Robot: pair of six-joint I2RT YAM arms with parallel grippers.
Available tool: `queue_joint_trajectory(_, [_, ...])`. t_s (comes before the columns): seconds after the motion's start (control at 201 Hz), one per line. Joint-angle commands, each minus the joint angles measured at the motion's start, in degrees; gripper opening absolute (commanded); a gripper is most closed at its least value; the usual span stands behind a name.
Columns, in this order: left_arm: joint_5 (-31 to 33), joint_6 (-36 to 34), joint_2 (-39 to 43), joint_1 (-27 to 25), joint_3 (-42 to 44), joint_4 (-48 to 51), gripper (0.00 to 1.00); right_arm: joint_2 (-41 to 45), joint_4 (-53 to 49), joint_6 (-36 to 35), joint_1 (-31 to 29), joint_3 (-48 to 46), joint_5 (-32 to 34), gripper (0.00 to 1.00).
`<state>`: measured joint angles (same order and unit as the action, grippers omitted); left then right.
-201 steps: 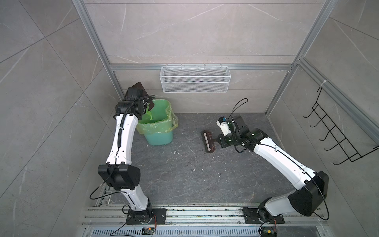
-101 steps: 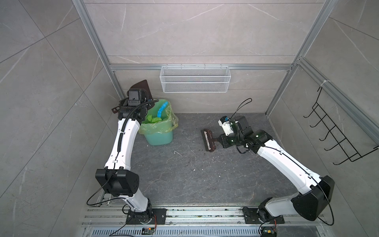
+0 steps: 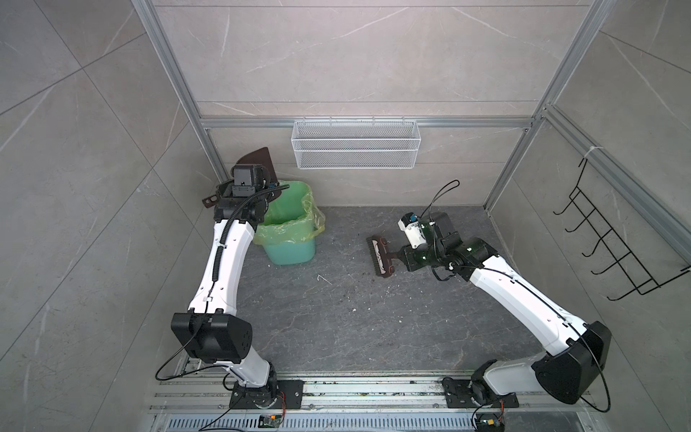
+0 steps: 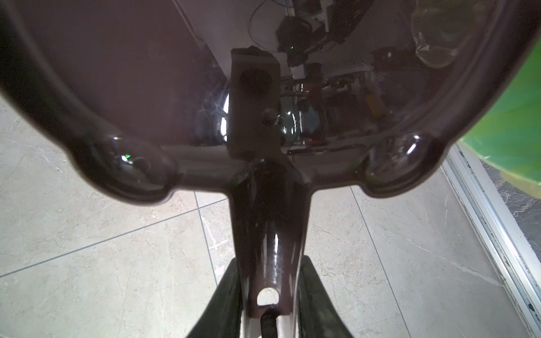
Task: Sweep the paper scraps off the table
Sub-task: 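Lower the dustpan beside the bin while the right gripper moves the broom out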
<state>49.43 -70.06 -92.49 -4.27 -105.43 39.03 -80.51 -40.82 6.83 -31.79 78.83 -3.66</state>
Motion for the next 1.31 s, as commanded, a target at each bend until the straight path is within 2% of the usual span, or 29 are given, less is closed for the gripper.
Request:
queue_joint_trajectory(0.0, [-0.01,5.1,2.74,-1.01,-3.69,3.98,0.0,2.32,2.38,-0.46,0.15,-0.44,0.69,0.0])
queue_joint_trajectory(0.174, [-9.93,17.35,3.78,-4.08,-9.53,17.27,0.0,2.05,2.54,-0.32,0.13,0.6,-0.01,0.0])
queue_joint_trajectory(0.349, [-13.13,23.58,4.52,-7.83,-9.9,24.23,0.0,3.14,2.44,-0.94,0.15,0.72,0.96,0.0])
queue_joint_trajectory(0.543, [-18.07,29.71,5.35,-14.72,-10.05,29.84,0.0,4.53,1.76,-2.74,0.15,0.76,4.45,0.0])
queue_joint_trajectory(0.931, [-27.47,39.64,8.5,-22.97,-2.48,30.43,0.0,8.64,1.26,-6.54,0.15,1.19,13.85,0.0])
queue_joint_trajectory(1.305, [-33.43,45.3,7.55,-30.11,11.57,22.16,0.0,10.99,0.08,-8.86,0.15,0.89,20.43,0.0])
